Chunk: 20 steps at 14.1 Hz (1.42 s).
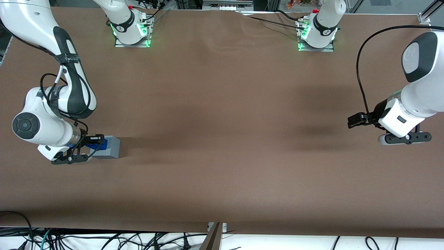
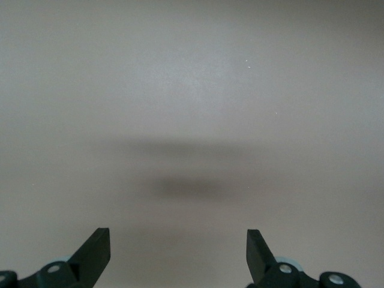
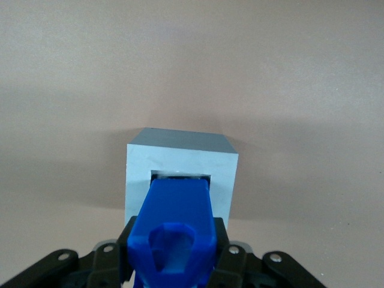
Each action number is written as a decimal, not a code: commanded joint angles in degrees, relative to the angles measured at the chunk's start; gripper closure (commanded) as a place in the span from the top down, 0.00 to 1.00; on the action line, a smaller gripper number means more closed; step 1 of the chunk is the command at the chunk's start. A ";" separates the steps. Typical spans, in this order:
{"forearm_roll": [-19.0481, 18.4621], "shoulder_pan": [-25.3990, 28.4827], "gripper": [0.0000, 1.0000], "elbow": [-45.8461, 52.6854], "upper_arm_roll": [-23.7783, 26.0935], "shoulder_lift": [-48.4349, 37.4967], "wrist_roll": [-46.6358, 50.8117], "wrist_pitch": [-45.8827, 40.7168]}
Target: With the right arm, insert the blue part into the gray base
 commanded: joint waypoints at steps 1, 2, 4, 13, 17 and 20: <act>-0.25 -0.65 0.25 0.43 0.39 2.12 -0.92 1.56; -0.25 -0.65 0.25 0.43 0.39 2.12 -0.92 1.56; -0.25 -0.65 0.25 0.43 0.39 2.21 -0.92 1.65; 0.01 -0.56 0.25 0.51 0.39 2.39 -0.30 1.65; 0.19 -0.47 0.25 0.51 0.39 2.39 -0.13 1.65; 0.54 -0.47 0.25 0.51 0.39 2.48 -0.13 1.65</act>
